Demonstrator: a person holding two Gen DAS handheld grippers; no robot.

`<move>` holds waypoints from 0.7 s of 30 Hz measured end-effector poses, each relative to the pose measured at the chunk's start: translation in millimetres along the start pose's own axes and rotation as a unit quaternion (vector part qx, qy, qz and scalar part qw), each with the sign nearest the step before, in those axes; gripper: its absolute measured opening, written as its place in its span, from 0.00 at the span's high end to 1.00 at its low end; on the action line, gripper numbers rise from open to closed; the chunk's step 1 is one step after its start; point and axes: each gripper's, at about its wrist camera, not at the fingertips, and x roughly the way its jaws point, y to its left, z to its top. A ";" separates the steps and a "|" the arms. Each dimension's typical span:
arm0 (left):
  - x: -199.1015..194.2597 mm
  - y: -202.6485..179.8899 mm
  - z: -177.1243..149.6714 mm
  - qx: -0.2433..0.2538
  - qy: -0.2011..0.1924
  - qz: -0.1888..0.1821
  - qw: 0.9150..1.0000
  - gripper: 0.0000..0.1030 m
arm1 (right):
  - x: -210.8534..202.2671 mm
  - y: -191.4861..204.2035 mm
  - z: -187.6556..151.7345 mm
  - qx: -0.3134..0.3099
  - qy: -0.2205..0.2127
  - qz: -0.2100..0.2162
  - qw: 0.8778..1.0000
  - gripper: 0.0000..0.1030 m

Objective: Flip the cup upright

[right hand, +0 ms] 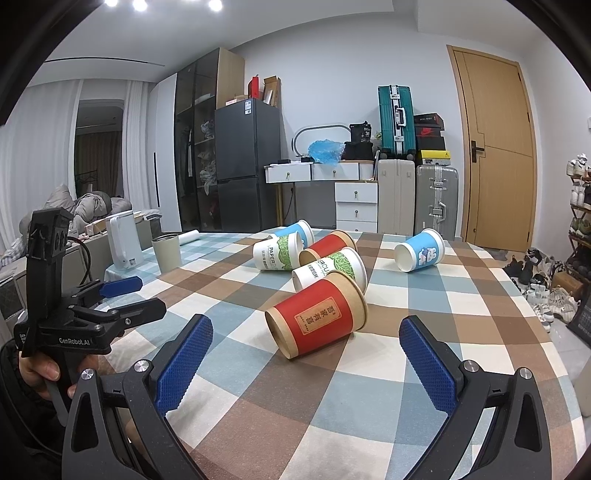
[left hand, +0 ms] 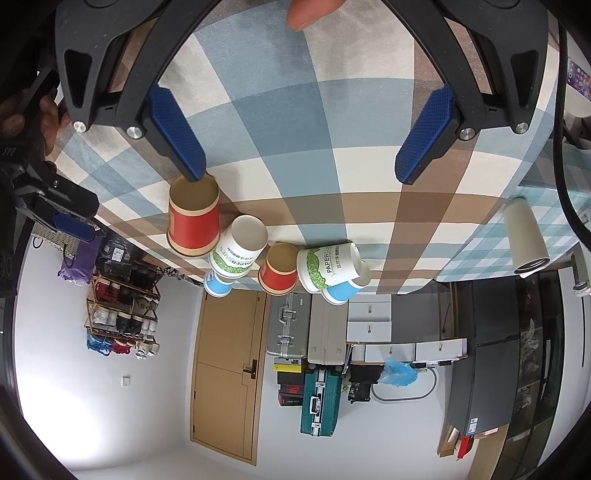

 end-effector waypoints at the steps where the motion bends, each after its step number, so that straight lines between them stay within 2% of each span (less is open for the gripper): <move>1: 0.0 -0.2 -0.1 0.000 0.000 0.000 1.000 0.01 | 0.2 0.2 -0.2 0.000 -0.001 -0.001 1.000 0.00; 21: 1.3 -8.9 0.0 -0.004 0.006 0.005 1.000 0.01 | -4.0 -1.8 -1.4 0.000 -0.002 -0.003 1.000 0.00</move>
